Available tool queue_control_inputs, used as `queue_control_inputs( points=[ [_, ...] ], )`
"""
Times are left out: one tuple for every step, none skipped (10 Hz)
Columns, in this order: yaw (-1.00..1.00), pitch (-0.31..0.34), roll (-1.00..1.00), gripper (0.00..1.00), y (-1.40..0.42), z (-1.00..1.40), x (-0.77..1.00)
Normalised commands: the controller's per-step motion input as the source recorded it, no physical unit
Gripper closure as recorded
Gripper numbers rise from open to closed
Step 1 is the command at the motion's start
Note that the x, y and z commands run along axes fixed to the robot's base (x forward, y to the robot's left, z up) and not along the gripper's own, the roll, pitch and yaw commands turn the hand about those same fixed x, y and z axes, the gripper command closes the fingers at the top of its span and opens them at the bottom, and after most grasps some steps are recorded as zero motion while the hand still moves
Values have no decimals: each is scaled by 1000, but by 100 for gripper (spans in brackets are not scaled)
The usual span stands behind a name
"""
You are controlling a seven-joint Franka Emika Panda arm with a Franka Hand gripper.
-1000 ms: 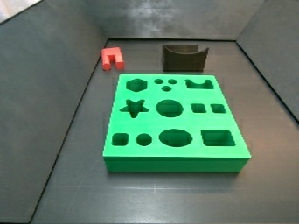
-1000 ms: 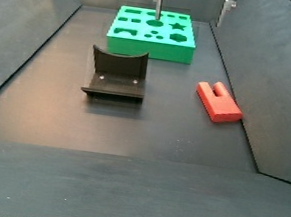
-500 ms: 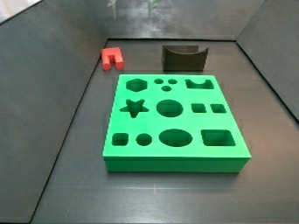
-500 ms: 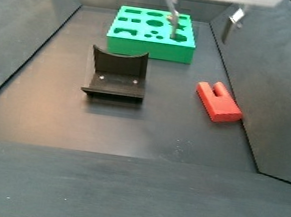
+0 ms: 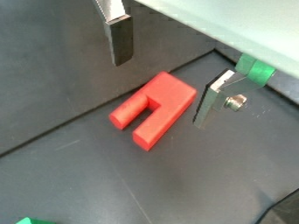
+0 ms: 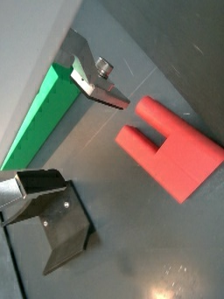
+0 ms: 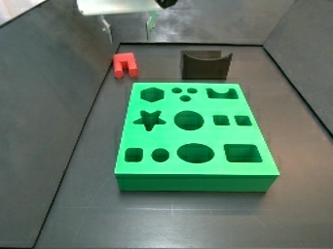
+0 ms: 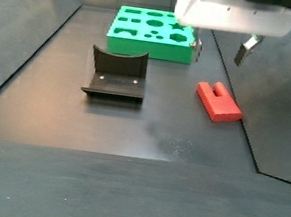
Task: Pick up the square-circle object. Move up. Rotate the square-circle object. Place the square-circle object on the fixture. Regrasp the square-circle object. Move to above the board. Insert the square-circle object.
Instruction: Pick up the square-circle object.
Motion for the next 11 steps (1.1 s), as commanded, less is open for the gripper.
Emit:
queue_control_inputs(
  points=[
    [0,-103,44,0,-20,-694,0],
    [0,-106,60,0,-14,-706,-3],
    [0,-130,73,0,0,-723,-160],
    [0,-234,99,0,0,-797,-391],
    [0,-249,100,0,0,-777,-437],
    [3,-267,123,0,3,-731,-443],
    [80,-260,81,0,0,-737,-146],
    [26,-161,69,0,0,-840,160],
    [0,-29,93,0,37,-820,449],
    [0,0,101,0,46,-746,431],
    [0,0,86,0,43,-674,437]
  ],
)
